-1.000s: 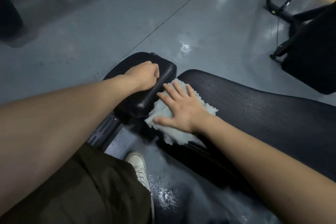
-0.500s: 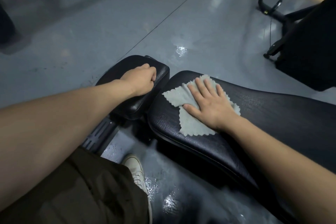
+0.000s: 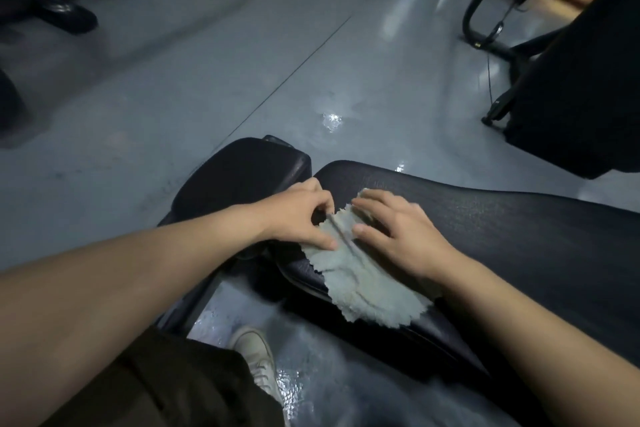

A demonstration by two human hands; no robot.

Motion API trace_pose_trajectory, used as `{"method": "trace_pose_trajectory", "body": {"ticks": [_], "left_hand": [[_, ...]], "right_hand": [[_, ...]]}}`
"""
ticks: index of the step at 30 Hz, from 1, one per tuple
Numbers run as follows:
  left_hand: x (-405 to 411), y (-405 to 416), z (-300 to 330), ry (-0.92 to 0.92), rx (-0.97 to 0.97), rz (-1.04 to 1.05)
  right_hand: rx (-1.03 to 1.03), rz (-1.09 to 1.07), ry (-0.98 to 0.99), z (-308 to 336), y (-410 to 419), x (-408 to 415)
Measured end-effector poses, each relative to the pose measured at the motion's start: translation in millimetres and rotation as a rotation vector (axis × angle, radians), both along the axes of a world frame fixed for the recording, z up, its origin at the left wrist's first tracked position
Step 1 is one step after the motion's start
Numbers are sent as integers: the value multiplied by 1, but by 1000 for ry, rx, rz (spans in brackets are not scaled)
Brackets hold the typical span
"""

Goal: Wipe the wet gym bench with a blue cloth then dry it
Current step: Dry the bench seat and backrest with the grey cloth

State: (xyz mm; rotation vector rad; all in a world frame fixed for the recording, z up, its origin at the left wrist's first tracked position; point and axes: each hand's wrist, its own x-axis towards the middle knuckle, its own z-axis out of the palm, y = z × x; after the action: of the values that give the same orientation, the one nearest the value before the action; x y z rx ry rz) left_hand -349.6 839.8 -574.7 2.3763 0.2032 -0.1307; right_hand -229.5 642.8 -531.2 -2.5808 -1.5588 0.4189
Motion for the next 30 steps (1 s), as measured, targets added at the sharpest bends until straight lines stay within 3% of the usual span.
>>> {"method": "trace_pose_trajectory", "body": {"ticks": [4, 10, 15, 21, 30], "left_hand": [[-3, -2, 1, 31, 7, -3], [-17, 12, 19, 130, -189, 79], [-35, 37, 39, 241, -307, 87], [-56, 90, 44, 315, -95, 190], [-66, 148, 21, 255, 178, 521]], "right_hand": [[-63, 17, -199, 0, 10, 29], [-110, 66, -143, -1, 35, 28], [2, 54, -62, -8, 59, 12], [192, -48, 62, -20, 108, -12], [387, -151, 238, -40, 183, -20]]}}
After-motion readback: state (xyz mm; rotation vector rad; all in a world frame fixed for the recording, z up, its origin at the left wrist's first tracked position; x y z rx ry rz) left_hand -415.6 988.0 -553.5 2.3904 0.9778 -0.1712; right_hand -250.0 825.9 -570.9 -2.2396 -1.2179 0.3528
